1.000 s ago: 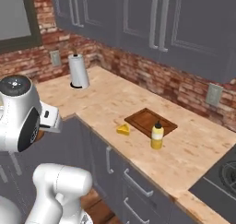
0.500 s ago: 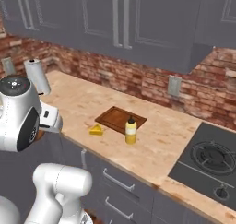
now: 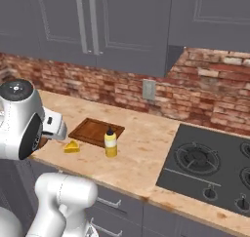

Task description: Retrieve the reheated potato from the microwave, then place the potato, cheese, and condiment on the cutting board.

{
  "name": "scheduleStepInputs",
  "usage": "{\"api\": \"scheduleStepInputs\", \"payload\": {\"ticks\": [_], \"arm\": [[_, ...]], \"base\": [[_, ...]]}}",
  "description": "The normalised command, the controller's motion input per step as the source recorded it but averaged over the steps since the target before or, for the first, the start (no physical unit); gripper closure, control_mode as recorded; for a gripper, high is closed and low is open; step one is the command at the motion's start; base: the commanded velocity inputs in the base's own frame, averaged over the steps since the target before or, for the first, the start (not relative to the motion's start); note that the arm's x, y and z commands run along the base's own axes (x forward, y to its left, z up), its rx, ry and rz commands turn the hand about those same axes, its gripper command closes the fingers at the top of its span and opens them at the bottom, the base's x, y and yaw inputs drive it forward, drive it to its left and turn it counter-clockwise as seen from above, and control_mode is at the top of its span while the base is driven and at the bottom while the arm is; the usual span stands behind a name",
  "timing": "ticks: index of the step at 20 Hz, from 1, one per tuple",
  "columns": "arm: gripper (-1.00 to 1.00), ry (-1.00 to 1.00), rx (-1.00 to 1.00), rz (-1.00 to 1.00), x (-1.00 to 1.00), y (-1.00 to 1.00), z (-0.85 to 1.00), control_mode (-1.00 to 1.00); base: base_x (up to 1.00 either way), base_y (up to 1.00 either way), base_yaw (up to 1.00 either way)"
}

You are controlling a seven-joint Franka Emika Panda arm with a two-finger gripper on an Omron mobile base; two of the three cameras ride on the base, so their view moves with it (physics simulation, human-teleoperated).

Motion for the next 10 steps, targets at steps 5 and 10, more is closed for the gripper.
{"api": "scheduleStepInputs", "payload": {"ticks": [5, 10], "arm": [[1.0, 0.0, 0.0, 0.0, 0.0, 0.0, 0.0, 1.0], [1.0, 0.0, 0.0, 0.0, 0.0, 0.0, 0.0, 1.0]], "base": [[0.48, 0.33, -0.45], [0.39, 0.39, -0.39]]}}
